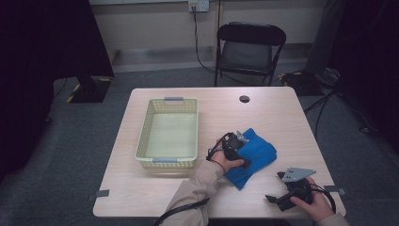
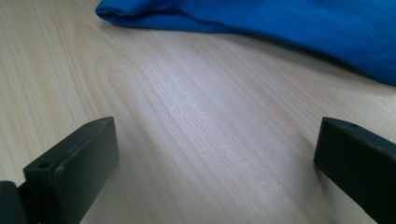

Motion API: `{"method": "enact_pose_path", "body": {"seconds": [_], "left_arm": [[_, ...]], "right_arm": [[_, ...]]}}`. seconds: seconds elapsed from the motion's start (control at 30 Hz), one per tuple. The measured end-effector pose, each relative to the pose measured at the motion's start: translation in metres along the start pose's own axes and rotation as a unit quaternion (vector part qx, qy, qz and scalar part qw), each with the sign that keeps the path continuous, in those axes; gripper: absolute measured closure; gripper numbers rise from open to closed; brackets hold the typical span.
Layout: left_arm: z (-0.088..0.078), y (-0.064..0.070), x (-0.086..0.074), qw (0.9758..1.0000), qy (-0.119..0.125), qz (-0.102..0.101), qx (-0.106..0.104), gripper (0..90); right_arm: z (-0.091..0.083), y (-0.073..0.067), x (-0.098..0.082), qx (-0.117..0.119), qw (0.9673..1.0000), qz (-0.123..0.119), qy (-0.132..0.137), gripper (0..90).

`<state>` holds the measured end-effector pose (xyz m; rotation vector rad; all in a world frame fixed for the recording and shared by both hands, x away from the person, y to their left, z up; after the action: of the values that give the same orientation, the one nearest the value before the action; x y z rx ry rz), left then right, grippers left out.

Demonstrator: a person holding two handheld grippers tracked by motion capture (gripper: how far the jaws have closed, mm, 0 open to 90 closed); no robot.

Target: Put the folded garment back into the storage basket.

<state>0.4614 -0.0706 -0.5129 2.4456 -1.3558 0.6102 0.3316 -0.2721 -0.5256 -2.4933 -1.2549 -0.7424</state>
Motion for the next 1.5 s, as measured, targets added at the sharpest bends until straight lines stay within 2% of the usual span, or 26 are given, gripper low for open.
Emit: {"method": "enact_pose_path", "body": {"seconds": [0.1,0.2,0.37,0.57,0.73,0.8,0.93,1.3,1.5], "left_arm": [[-0.002,0.000,0.000,1.0000,0.002,0.005,-0.001,11.8],[-0.004,0.001,0.001,0.9999,0.000,0.012,-0.009,21.8],[-0.007,0.002,0.002,0.9998,-0.007,0.009,-0.014,36.5],[-0.010,0.003,0.003,0.9997,-0.004,-0.014,-0.020,59.7],[-0.012,0.005,0.003,0.9991,0.003,-0.033,-0.028,68.8],[-0.014,0.005,0.003,0.9987,0.006,-0.039,-0.031,71.0],[-0.017,0.005,0.005,0.9987,0.011,-0.040,-0.030,72.6],[-0.036,0.007,0.013,0.9991,0.016,-0.028,-0.028,75.5],[-0.057,0.004,0.018,0.9990,0.025,-0.028,-0.022,75.7]], "right_arm": [[0.000,0.000,0.000,0.000,1.0000,0.000,0.000,0.0],[0.000,0.000,0.000,0.000,1.0000,0.000,0.000,0.0],[0.000,0.000,0.000,0.000,1.0000,0.000,0.000,0.0],[0.000,0.000,0.000,0.000,1.0000,0.000,0.000,0.0],[0.000,0.000,0.000,0.000,1.0000,0.000,0.000,0.0],[0.000,0.000,0.000,0.000,1.0000,0.000,0.000,0.0],[0.000,0.000,0.000,0.000,1.0000,0.000,0.000,0.0],[0.000,0.000,0.000,0.000,1.0000,0.000,0.000,0.0],[0.000,0.000,0.000,0.000,1.0000,0.000,0.000,0.0]]}}
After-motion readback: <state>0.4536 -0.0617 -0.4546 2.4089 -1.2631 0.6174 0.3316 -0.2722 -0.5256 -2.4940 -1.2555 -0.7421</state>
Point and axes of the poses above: each handheld gripper's, and its own axes: z roughly forward along the jaws, x roughly out of its top, y roughly to its right, the point moved 3 cm from there along z, roughly forward along the jaws, and after that the axes turned 12 degrees about -y, right-handed, at the moved point
